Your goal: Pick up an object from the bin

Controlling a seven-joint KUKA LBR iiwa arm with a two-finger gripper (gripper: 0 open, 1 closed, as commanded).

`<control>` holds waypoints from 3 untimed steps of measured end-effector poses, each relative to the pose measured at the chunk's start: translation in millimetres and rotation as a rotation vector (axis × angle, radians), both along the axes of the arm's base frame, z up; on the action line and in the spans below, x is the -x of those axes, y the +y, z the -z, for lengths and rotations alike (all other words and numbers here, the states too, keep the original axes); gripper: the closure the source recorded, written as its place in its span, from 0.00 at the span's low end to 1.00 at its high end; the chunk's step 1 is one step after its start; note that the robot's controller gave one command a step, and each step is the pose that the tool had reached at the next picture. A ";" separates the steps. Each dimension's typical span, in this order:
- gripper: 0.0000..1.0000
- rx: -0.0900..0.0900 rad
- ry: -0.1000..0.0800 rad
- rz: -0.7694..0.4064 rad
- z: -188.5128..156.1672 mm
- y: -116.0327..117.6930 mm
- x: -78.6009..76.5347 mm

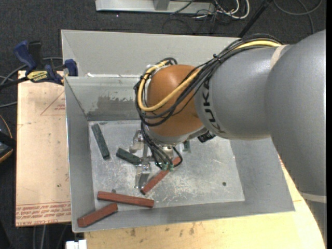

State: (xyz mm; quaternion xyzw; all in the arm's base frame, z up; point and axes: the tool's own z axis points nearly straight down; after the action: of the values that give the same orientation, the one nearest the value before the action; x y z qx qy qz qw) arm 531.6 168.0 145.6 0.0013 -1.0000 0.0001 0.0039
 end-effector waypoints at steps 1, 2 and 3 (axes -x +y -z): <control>0.00 -0.001 -0.007 0.003 -3.6 -0.7 -2.2; 1.00 -0.007 -0.021 0.101 67.4 -52.4 -42.5; 1.00 -0.007 -0.021 0.101 67.4 -52.5 -42.5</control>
Offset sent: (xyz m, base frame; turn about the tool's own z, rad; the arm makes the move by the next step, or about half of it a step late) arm 0.0370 -0.0551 -0.0756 0.0995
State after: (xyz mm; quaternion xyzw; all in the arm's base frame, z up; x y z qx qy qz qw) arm 574.1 115.5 78.2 -0.0489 -0.9988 -0.0036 -0.0068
